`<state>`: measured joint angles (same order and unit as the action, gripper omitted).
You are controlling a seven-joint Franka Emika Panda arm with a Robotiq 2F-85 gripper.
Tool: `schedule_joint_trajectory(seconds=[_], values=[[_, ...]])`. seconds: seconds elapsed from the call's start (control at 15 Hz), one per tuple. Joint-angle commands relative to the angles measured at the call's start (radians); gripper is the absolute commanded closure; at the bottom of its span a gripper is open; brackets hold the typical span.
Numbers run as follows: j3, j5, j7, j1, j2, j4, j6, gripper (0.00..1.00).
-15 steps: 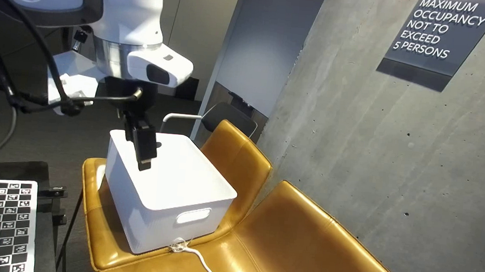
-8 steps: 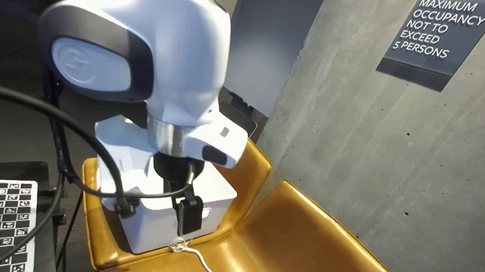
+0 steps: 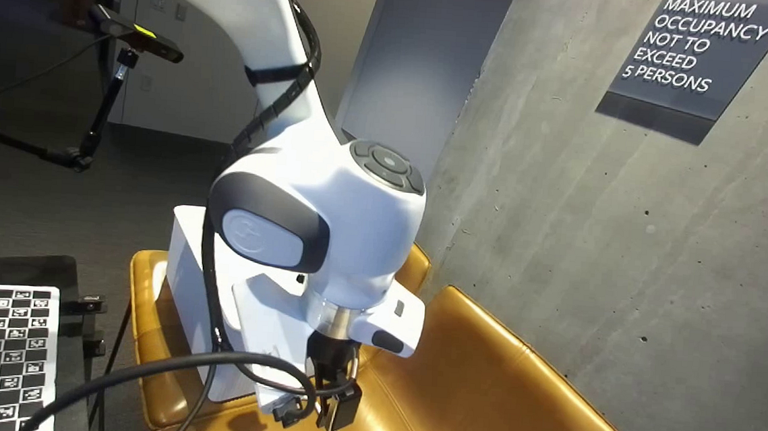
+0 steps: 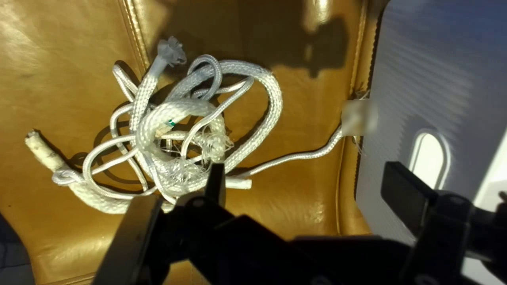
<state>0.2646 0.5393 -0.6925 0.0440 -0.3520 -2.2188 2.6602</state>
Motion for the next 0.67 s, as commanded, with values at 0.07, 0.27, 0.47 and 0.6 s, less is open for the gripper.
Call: schedule_joint_trajectory(seconds=[0.07, 0.27, 0.47, 0.6], values=[[-0.166, -0.089, 0.095, 0.152, -0.168, 0.142, 0.0, 0.0], [-0.225, -0.158, 0.155, 0.195, -0.248, 0.197, 0.0, 0.0], [-0.277, -0.203, 0.197, 0.218, -0.296, 0.221, 0.005, 0.0], [-0.303, -0.221, 0.218, 0.224, -0.321, 0.238, 0.006, 0.0]])
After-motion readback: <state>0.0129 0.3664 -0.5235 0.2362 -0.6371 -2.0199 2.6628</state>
